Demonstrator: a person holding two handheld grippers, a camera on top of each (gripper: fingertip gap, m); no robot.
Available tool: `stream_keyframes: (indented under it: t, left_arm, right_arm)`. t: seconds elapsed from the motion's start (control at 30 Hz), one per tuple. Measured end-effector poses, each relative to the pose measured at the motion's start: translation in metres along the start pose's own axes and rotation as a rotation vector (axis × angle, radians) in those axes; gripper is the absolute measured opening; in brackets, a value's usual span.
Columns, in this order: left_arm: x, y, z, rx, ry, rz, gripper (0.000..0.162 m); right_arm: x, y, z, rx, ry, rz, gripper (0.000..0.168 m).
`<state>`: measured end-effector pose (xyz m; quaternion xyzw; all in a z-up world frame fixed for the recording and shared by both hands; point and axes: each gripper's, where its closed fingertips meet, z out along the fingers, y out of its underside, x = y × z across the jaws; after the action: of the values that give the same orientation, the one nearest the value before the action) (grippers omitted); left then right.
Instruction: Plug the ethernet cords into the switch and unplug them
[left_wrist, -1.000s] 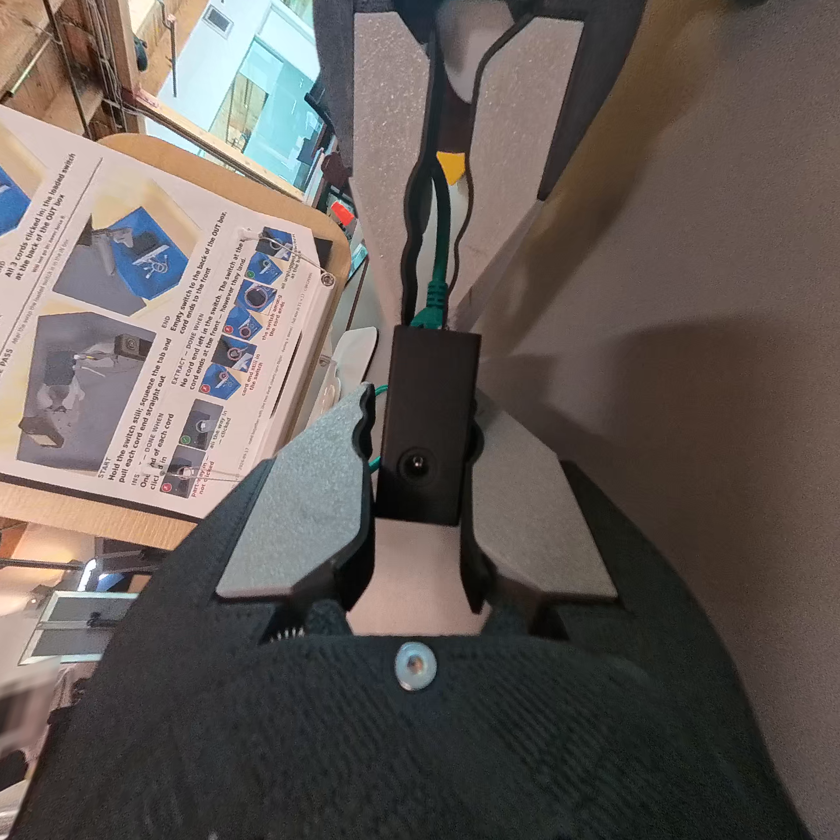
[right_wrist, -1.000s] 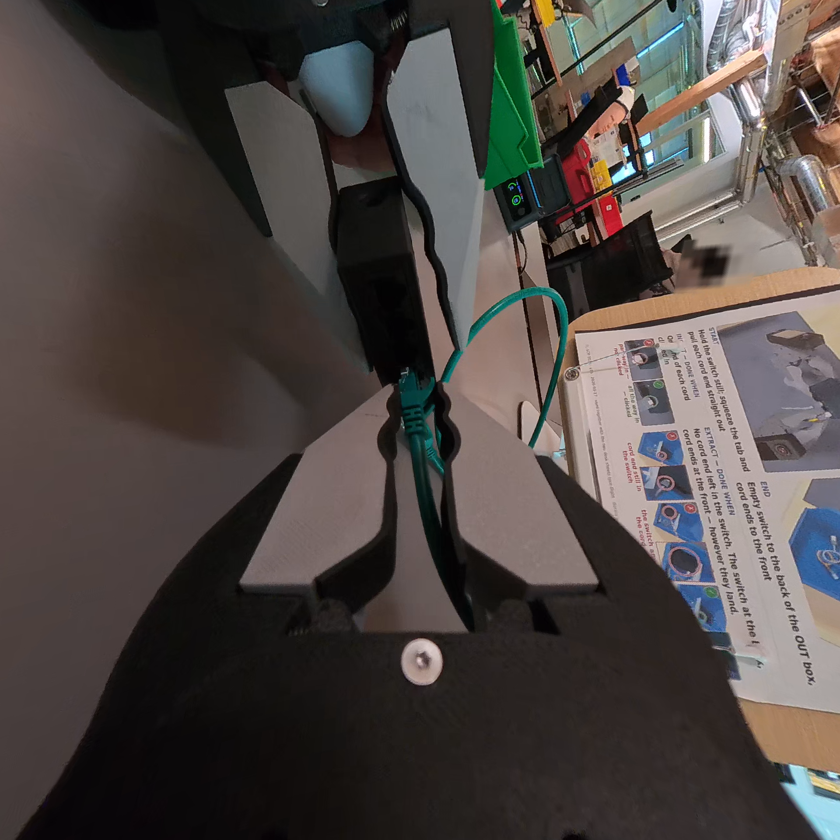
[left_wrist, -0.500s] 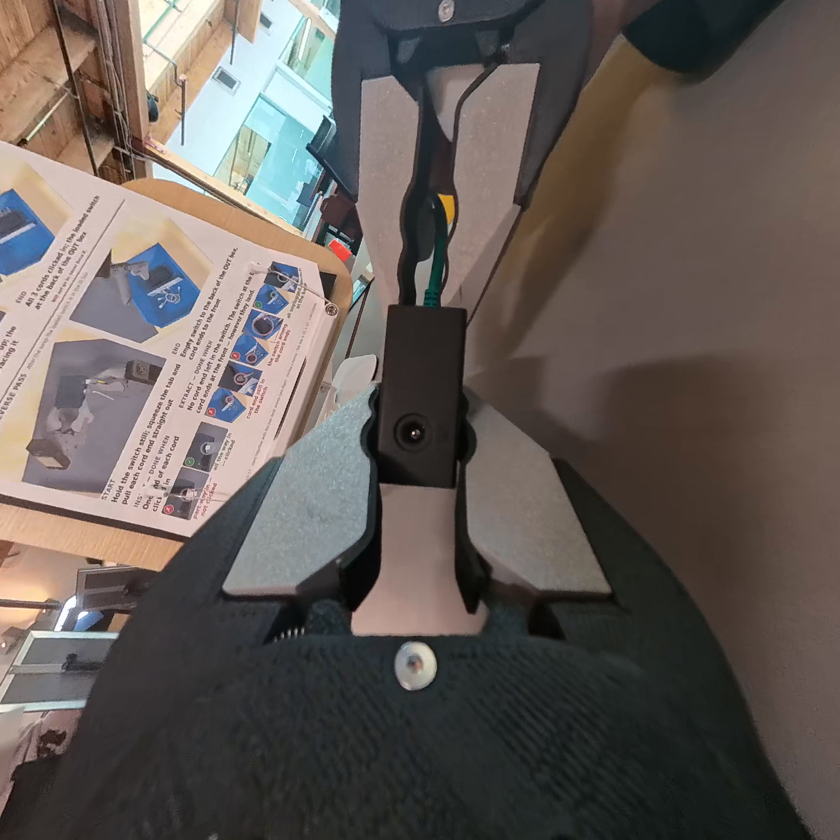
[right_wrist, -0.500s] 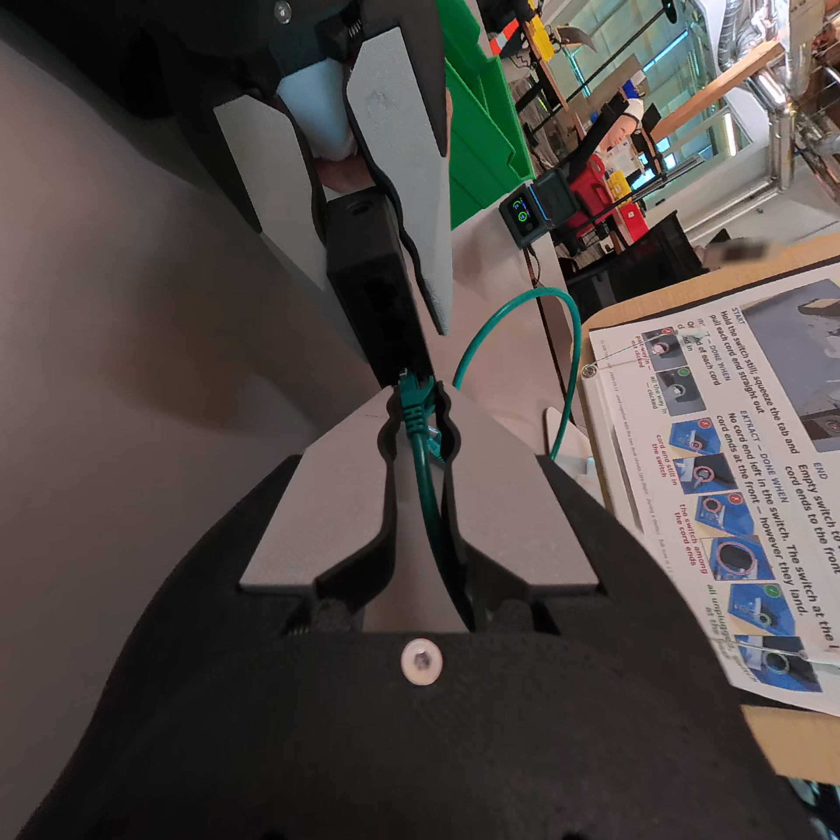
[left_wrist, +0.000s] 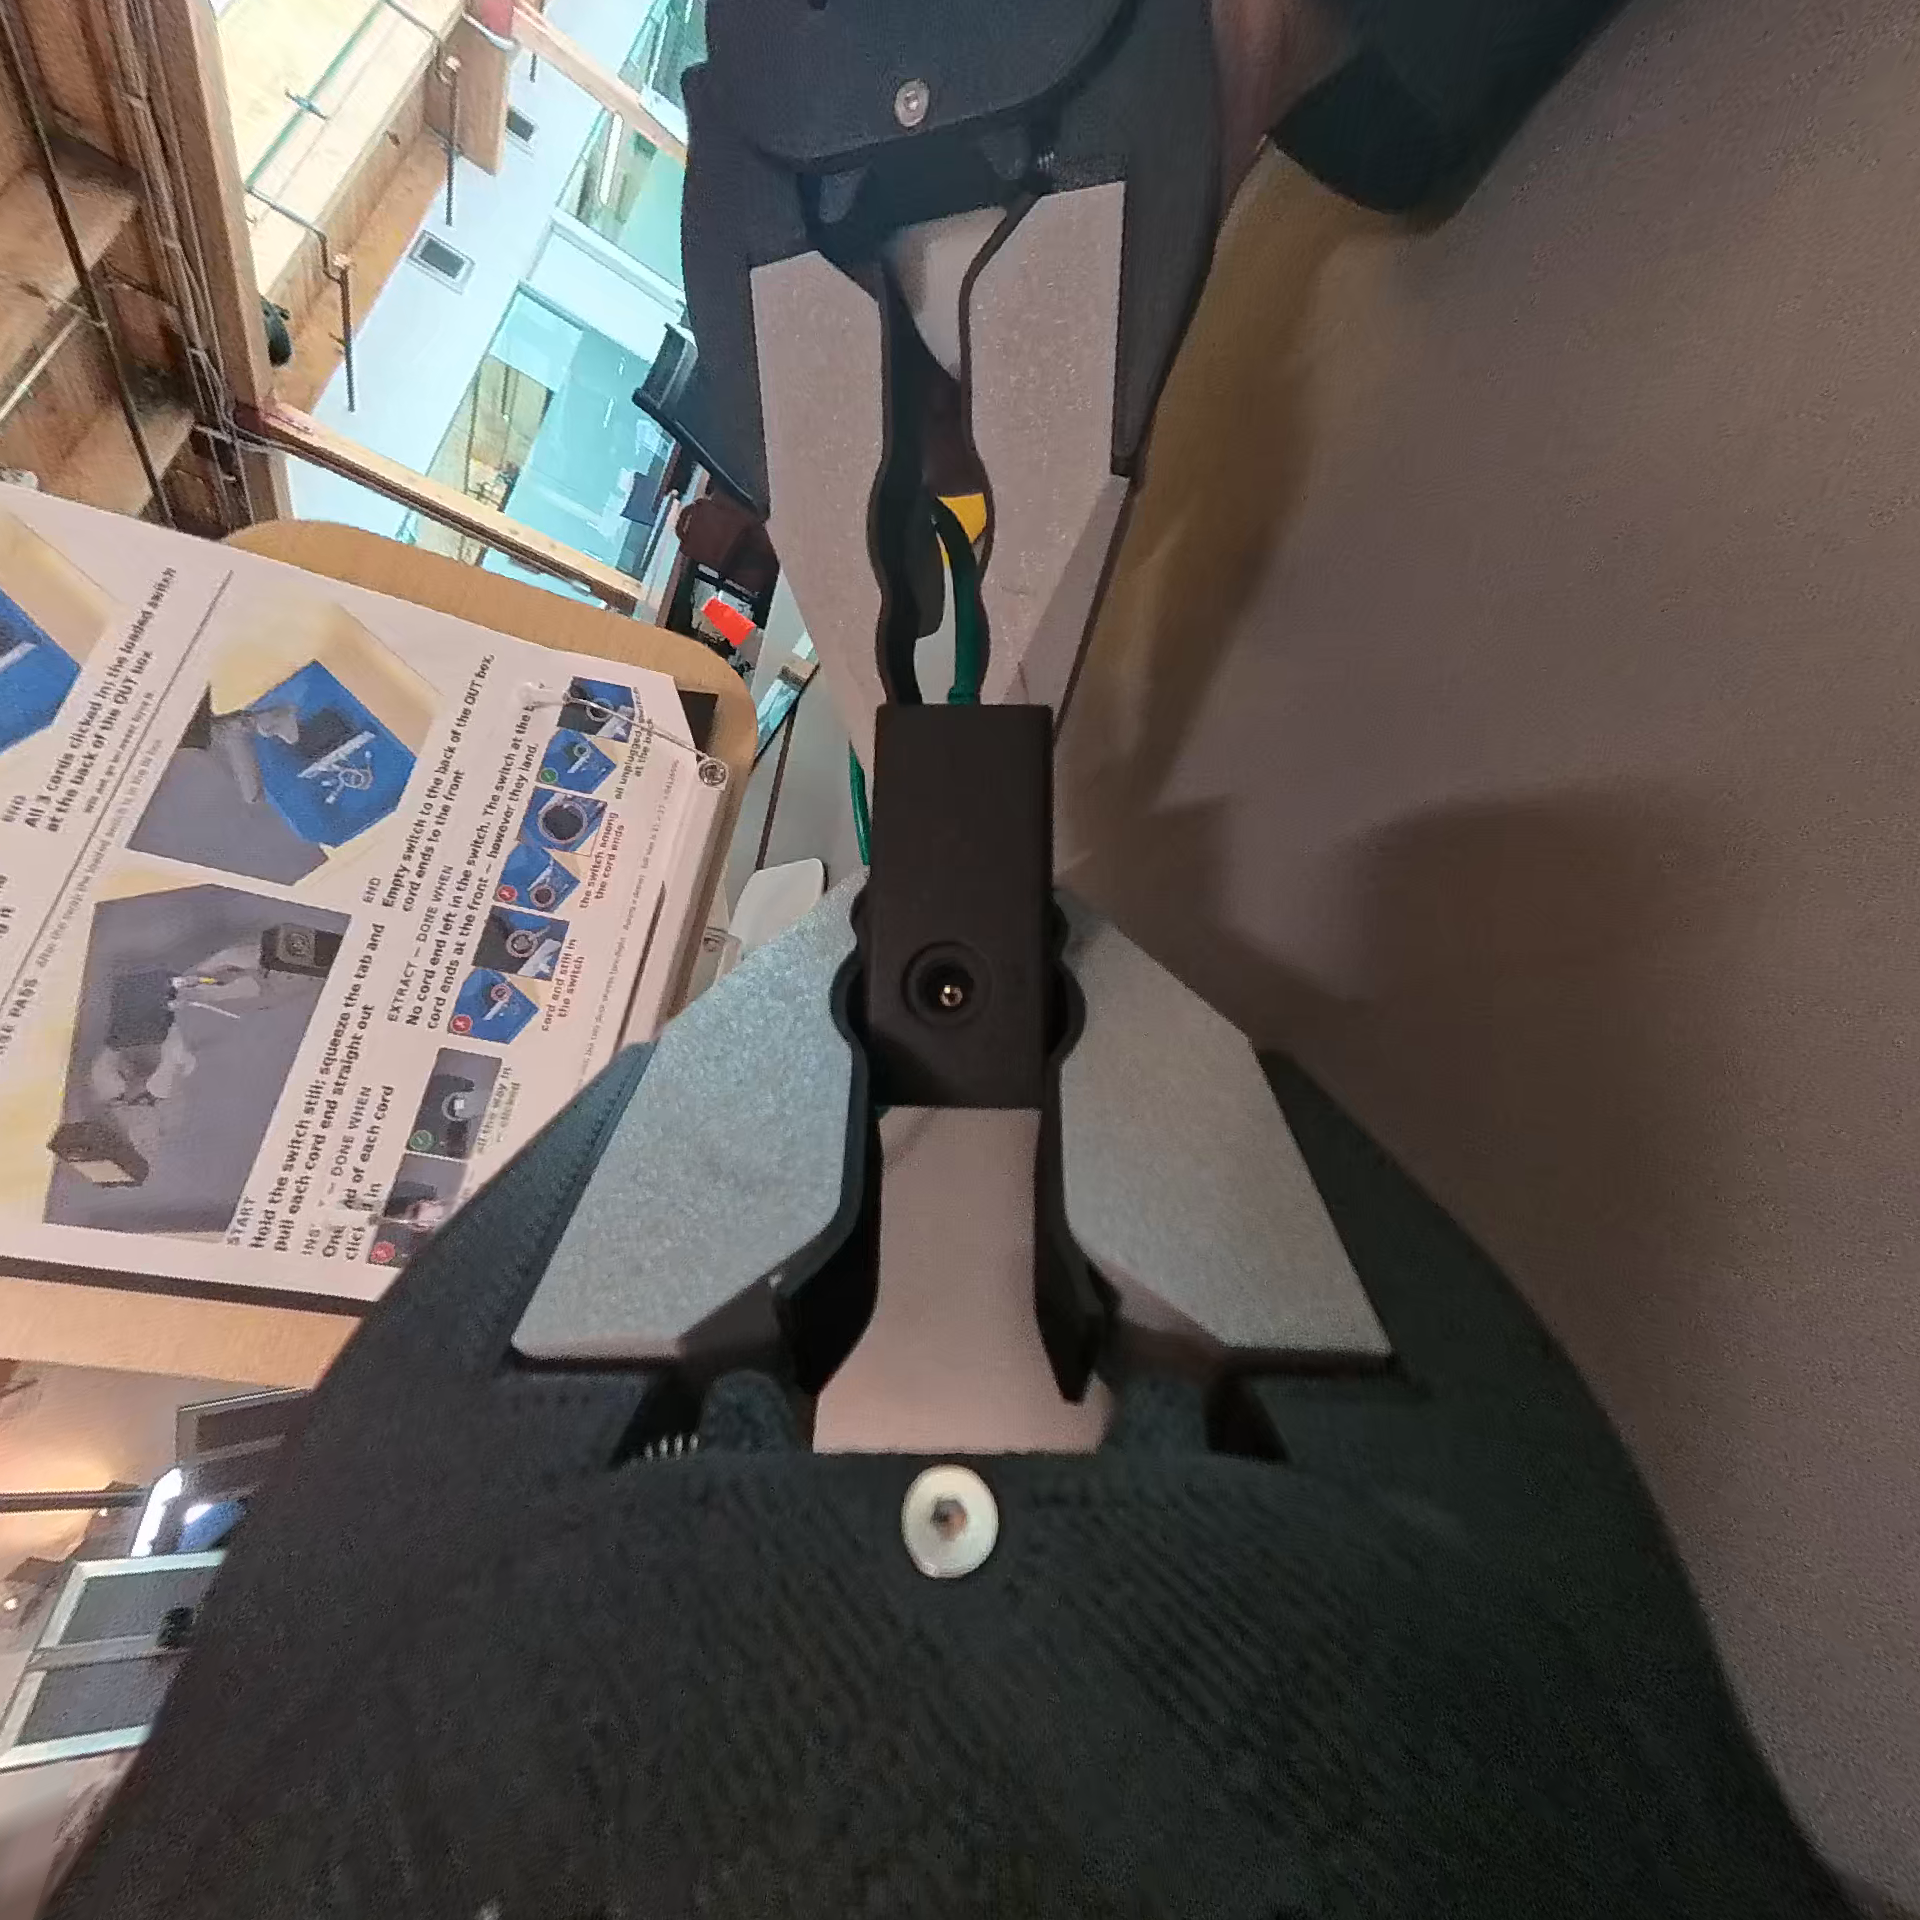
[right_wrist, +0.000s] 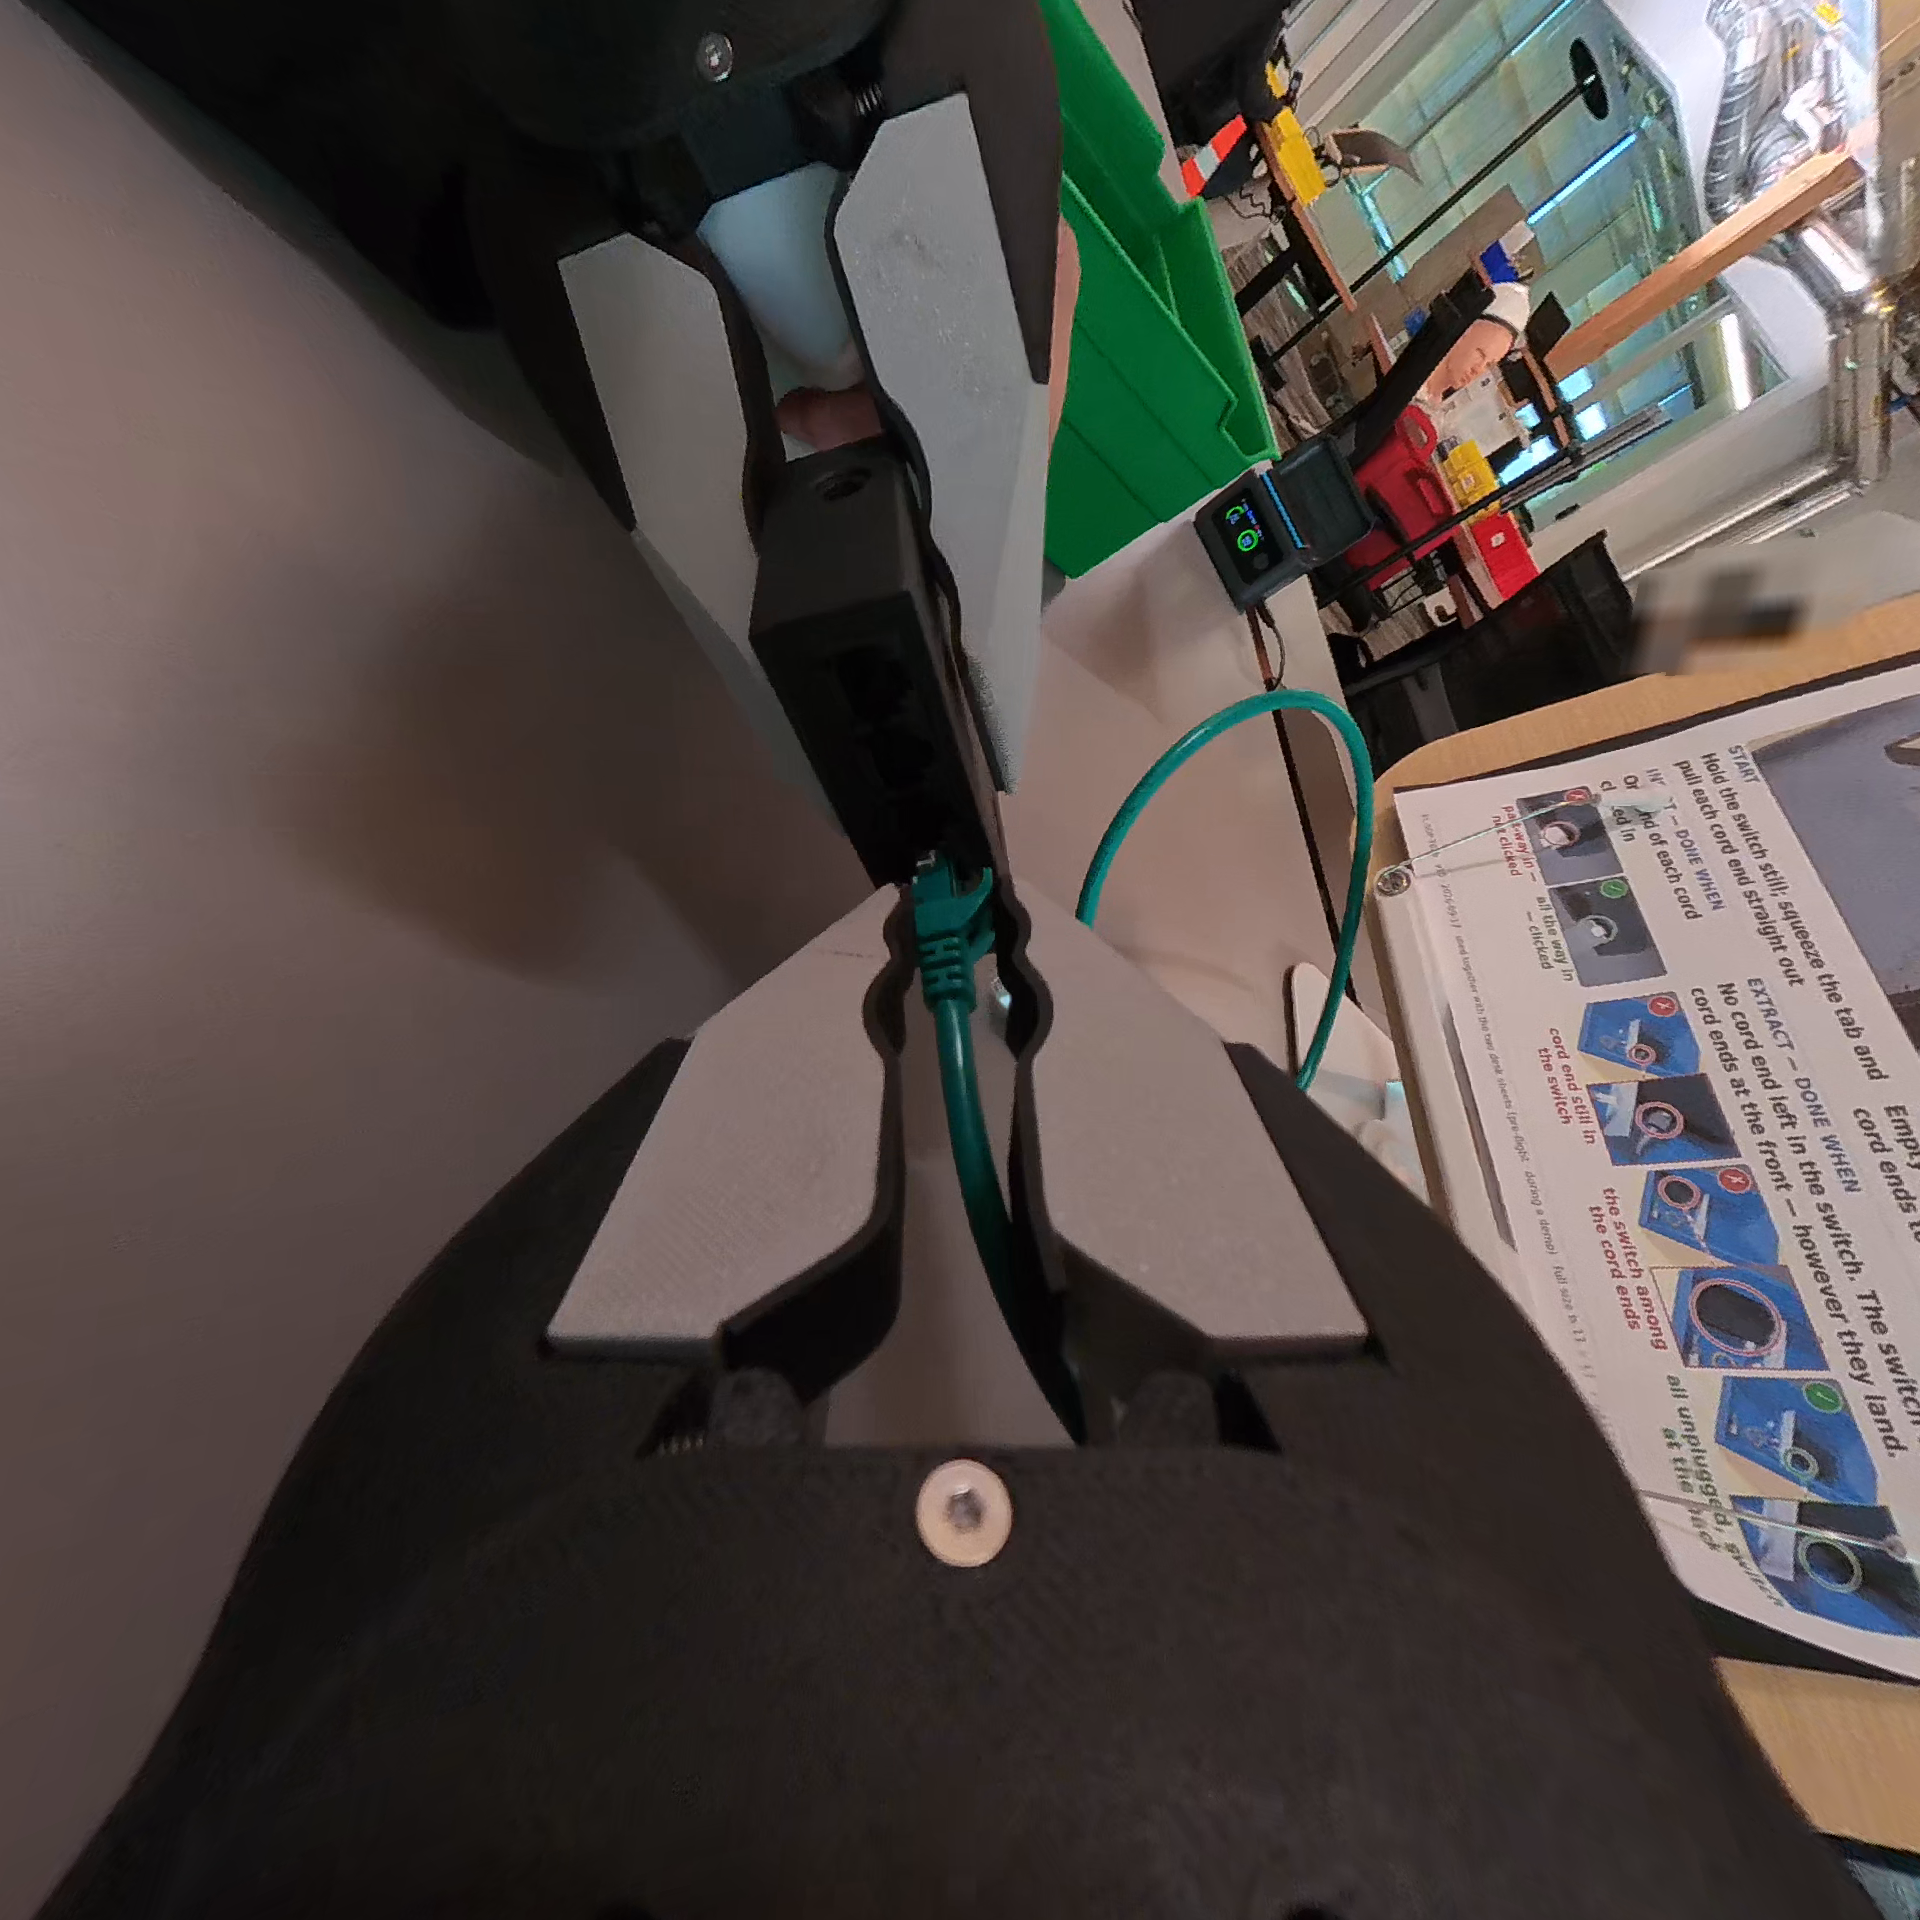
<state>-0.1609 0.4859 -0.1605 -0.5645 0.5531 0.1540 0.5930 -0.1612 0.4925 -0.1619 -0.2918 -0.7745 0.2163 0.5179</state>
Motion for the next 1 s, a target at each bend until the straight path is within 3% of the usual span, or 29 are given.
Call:
stream_keyframes:
  t: [0.37,0.5,0.57,0.67,0.87,0.97,1.0]
  left_arm:
    - [0.017,0.003,0.004,-0.024,0.083,-0.002,0.025]
    - [0.035,-0.003,0.006,-0.004,0.162,0.019,0.028]
    - [0.038,-0.004,0.01,-0.028,0.137,0.123,0.029]
    - [0.039,-0.003,0.011,-0.062,0.148,0.118,0.028]
    - [0.048,-0.012,0.008,-0.032,0.19,0.125,0.028]
    - [0.022,0.008,0.0,-0.149,0.065,0.191,0.028]
    - [0.006,0.007,-0.01,-0.109,0.019,0.096,0.027]
  right_arm:
    - [-0.014,0.013,0.006,-0.167,0.1,-0.288,0.009]
    - [-0.031,0.02,0.011,-0.205,0.011,-0.304,0.008]
    - [-0.035,0.025,0.012,-0.224,0.0,-0.317,0.009]
    - [-0.034,0.028,0.011,-0.243,-0.001,-0.333,0.008]
    - [-0.045,0.025,0.0,-0.27,-0.025,-0.567,0.008]
    - [-0.044,0.055,-0.013,-0.418,-0.036,-0.666,0.01]
    - [-0.043,0.061,-0.02,-0.412,-0.034,-0.654,0.01]
